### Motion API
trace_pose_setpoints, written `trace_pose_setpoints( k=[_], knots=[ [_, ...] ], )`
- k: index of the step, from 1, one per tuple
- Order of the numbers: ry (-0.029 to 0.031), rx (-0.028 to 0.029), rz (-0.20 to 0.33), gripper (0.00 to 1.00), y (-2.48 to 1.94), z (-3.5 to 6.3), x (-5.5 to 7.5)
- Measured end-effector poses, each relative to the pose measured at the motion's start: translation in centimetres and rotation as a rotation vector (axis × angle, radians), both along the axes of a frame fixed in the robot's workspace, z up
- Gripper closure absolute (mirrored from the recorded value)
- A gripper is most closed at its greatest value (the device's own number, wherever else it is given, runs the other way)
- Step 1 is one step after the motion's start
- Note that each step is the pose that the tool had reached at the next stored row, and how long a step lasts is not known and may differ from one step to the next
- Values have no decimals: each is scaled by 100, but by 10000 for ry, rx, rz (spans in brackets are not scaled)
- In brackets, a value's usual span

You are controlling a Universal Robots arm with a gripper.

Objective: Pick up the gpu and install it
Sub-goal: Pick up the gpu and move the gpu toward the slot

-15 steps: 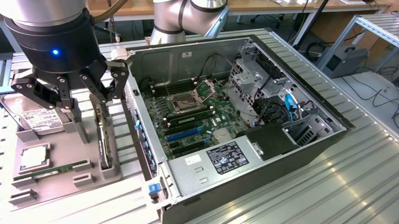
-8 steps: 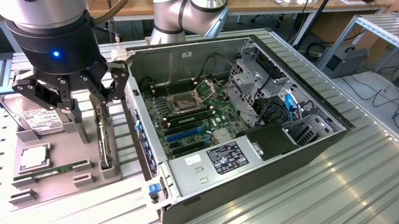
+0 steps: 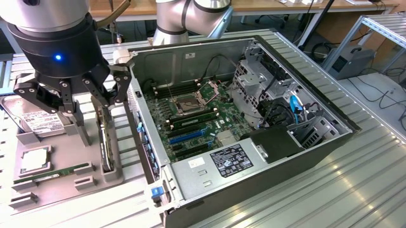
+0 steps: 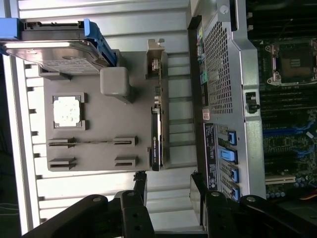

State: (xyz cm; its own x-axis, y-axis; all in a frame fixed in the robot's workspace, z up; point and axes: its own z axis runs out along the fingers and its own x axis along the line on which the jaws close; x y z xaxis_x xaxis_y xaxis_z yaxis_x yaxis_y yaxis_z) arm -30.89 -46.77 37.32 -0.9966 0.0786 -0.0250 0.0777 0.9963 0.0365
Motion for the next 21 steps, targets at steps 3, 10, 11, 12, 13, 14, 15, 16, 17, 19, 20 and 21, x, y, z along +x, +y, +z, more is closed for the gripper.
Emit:
trace_pose_setpoints(
  k=[3,10,11,12,13,14,15,16,17,19,20,21],
  knots=[
    [0,0,-1,52,0,-8,0],
    [0,0,-6,52,0,-33,0],
    [0,0,-7,52,0,-35,0],
    [0,0,-8,52,0,-38,0],
    [0,0,-8,52,0,-40,0],
    [0,0,-9,52,0,-42,0],
    [0,0,-10,52,0,-45,0],
    [0,0,-10,52,0,-47,0],
    [0,0,-11,52,0,-50,0],
    [0,-1,-13,52,0,-55,0],
    [0,0,-13,52,0,-59,0],
    [0,0,-14,52,0,-61,0]
  ],
)
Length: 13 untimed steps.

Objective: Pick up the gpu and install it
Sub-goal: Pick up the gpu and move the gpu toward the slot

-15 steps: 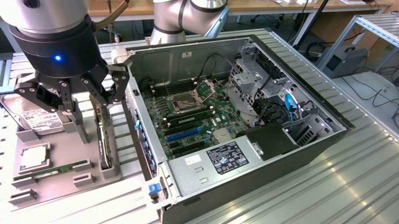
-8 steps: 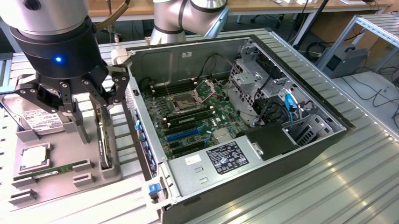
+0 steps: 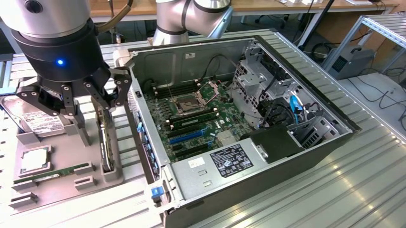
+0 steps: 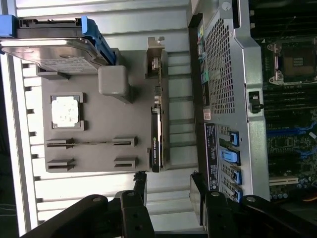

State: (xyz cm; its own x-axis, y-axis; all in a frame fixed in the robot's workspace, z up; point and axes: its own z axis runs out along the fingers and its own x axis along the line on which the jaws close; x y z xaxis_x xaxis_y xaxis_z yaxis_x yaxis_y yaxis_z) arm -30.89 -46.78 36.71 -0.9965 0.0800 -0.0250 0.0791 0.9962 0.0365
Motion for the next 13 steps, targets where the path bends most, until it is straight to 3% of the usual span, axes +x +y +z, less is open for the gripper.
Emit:
trace_pose_setpoints(
  k=[13],
  knots=[
    [0,0,-13,52,0,-31,0]
  ],
)
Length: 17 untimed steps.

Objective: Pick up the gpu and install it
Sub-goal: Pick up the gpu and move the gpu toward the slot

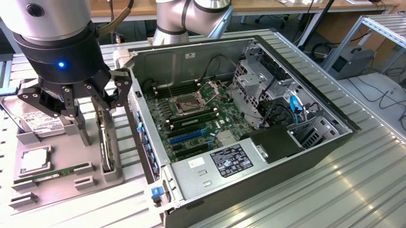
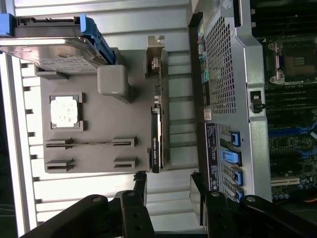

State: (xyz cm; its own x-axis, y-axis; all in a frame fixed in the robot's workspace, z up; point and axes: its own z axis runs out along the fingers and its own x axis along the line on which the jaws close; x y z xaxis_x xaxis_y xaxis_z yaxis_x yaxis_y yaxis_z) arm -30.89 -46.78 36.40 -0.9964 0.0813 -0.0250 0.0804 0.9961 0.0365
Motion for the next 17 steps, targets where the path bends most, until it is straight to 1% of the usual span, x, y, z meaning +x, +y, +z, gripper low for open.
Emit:
trace_pose_setpoints(
  k=[17],
  knots=[
    [0,0,-17,52,0,-50,0]
  ],
)
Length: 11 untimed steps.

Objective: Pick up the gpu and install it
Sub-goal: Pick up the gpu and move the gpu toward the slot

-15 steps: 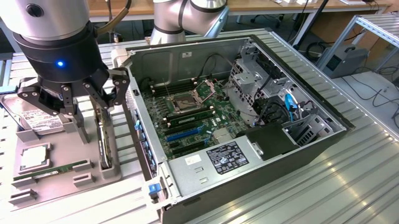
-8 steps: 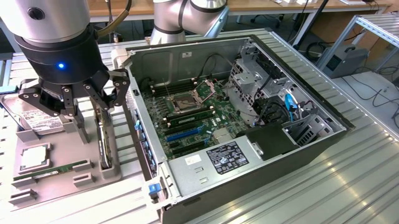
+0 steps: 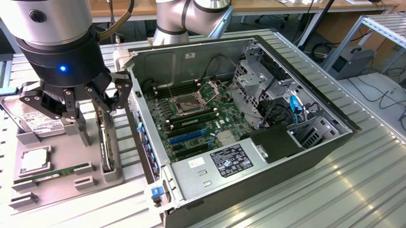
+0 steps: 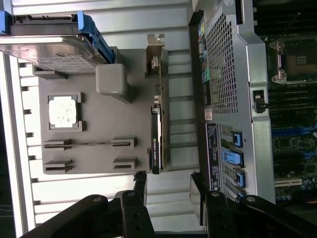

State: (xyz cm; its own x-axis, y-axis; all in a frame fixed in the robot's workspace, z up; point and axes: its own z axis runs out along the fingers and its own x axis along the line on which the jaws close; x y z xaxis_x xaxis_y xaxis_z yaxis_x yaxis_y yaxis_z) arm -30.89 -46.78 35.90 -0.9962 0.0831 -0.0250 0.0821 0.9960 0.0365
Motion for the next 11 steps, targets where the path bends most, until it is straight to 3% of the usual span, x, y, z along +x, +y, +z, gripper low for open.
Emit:
trace_pose_setpoints(
  k=[11],
  knots=[
    [0,0,-8,52,0,-26,0]
  ],
)
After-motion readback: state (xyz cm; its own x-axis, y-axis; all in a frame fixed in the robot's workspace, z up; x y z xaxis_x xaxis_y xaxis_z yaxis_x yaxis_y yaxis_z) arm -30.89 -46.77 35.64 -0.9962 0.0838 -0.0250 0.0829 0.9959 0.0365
